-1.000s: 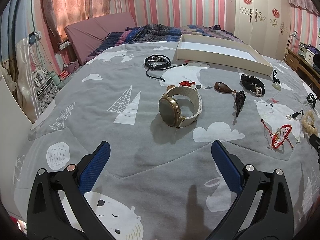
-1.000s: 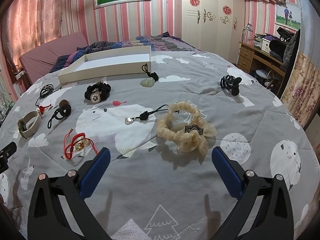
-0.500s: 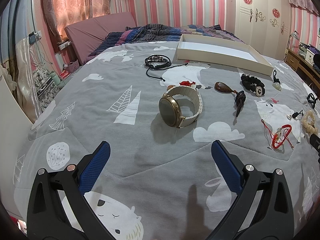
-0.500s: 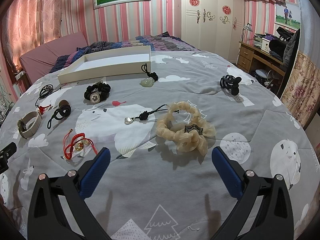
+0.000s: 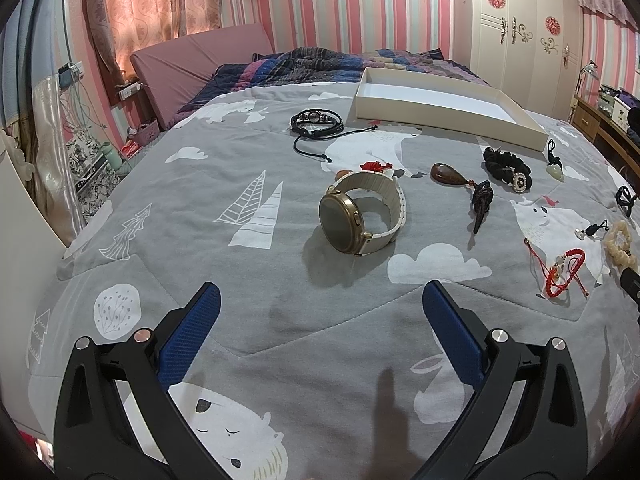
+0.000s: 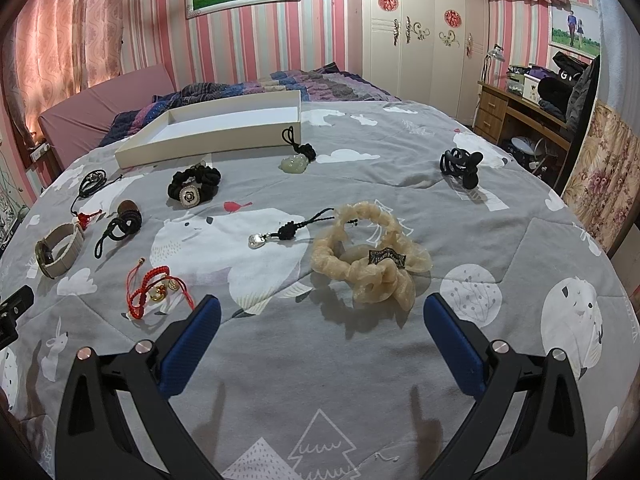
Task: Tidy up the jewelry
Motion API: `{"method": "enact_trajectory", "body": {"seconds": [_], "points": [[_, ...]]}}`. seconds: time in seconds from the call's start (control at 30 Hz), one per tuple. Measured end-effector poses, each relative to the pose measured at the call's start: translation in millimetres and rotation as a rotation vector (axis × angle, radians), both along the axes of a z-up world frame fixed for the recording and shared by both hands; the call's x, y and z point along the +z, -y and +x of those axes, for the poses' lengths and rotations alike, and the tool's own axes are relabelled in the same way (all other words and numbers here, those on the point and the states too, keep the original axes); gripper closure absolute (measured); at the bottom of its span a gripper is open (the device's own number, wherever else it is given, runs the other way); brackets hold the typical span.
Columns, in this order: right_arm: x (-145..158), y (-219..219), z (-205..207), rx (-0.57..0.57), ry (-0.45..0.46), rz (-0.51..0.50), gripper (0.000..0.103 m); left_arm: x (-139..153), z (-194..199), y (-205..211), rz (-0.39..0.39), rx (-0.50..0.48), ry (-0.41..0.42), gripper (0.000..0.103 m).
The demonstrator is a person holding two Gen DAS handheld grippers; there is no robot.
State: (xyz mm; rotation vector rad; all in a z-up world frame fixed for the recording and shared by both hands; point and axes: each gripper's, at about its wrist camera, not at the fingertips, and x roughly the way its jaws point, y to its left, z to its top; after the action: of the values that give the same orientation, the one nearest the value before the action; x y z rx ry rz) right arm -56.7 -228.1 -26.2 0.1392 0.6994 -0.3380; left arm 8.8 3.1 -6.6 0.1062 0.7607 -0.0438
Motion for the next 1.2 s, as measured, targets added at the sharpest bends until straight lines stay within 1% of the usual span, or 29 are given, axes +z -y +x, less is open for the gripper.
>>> {"method": "enact_trajectory", "body": {"seconds": [0.27, 0.37, 0.57, 0.67, 0.83, 1.0, 1.13, 1.2], "points": [[1, 1, 1, 0.001, 0.004, 0.006, 0.002, -1, 1, -1, 0.007, 0.003, -0.004, 0.003], [-1, 0, 4, 0.01, -0.015, 0.01, 0.002, -2, 2, 0, 0.018, 0.01, -0.006, 0.003], [-3, 1, 8, 0.058, -0.046, 0.037, 0.002, -6, 8, 0, 0.026, 0.017, -0.046, 0.003], [1, 15, 9, 0.068, -0.059, 0.08, 0.002, -6, 12, -1, 0.016, 0.016, -0.069, 0.003], [17, 47, 5, 0.056, -0.015, 0.151, 0.002, 0, 19, 7, 0.024, -0.008, -0.082, 0.003], [32, 69, 10, 0.026, -0.012, 0.124, 0.002, 19, 24, 15, -0.021, -0.047, -0.057, 0.003], [41, 74, 20, 0.031, -0.018, 0.107, 0.002, 32, 32, 26, -0.004, -0.07, -0.036, 0.003], [47, 71, 23, 0.041, -0.004, 0.074, 0.002, 37, 38, 30, -0.003, -0.085, -0.038, 0.003]]}}
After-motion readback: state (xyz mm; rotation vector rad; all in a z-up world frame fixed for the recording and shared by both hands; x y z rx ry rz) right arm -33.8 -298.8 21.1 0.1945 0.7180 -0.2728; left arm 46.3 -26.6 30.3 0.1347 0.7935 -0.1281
